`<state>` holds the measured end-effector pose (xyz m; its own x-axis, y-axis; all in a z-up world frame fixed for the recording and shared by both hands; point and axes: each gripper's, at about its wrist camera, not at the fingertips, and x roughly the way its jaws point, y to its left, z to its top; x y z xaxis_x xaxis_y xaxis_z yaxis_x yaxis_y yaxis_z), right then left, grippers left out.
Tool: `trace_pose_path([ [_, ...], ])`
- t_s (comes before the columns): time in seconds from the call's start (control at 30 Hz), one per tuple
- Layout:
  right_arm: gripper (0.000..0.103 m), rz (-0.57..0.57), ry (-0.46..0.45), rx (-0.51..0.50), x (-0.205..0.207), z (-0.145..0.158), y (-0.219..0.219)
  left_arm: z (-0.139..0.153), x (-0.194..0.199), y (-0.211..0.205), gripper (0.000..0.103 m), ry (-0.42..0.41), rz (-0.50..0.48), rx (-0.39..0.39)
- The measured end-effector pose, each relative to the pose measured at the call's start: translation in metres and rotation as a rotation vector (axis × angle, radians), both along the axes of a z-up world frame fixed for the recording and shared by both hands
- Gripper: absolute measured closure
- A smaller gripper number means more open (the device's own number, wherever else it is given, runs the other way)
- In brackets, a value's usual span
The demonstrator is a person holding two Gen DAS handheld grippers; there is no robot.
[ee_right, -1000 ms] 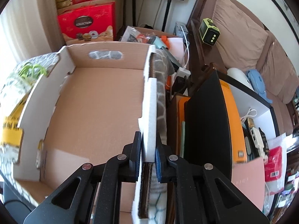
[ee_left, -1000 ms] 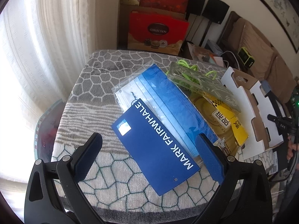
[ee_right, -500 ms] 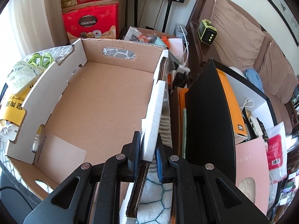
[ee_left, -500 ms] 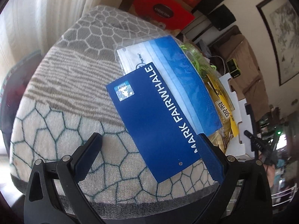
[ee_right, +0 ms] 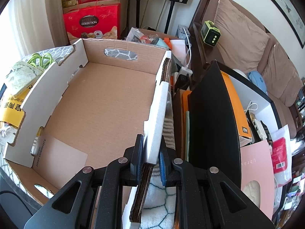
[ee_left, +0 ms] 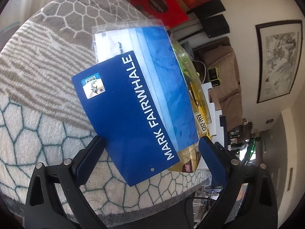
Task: Organize objects
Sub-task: 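Move the right tool onto the cardboard box wall while the left tool approaches the blue folder, then grasp the blue folder with the left gripper and drop it into the box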
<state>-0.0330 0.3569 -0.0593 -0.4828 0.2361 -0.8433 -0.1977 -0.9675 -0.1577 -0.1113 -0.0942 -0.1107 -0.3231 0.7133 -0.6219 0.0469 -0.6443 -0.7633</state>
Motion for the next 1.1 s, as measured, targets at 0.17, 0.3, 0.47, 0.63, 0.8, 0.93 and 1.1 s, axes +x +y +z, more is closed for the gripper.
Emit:
trace_pose_path([
  [0.17,0.089,-0.002,-0.001,-0.005,0.001,0.000,0.000,0.005,-0.015,0.010,0.001,-0.018,-0.010,-0.075],
  [0.3,0.089,-0.002,0.000,-0.001,0.002,0.000,0.000,0.008,-0.022,0.018,0.000,-0.038,-0.001,-0.134],
  [0.47,0.089,-0.002,0.002,-0.003,0.002,-0.001,0.001,0.009,-0.024,0.025,0.012,-0.036,0.002,-0.215],
  [0.63,0.089,-0.005,0.007,-0.011,0.003,-0.002,0.000,0.007,-0.010,0.017,0.032,-0.010,-0.003,-0.249],
  [0.8,0.089,-0.005,0.005,-0.008,0.003,-0.002,0.000,0.018,-0.004,0.009,0.053,0.020,-0.003,-0.192],
  [0.93,0.089,-0.004,0.006,-0.013,0.003,-0.002,0.000,0.034,0.002,0.012,0.070,0.070,-0.016,-0.234],
  [1.1,0.089,-0.006,0.008,-0.018,0.004,-0.002,0.000,0.052,0.016,0.007,0.087,0.123,-0.008,-0.291],
])
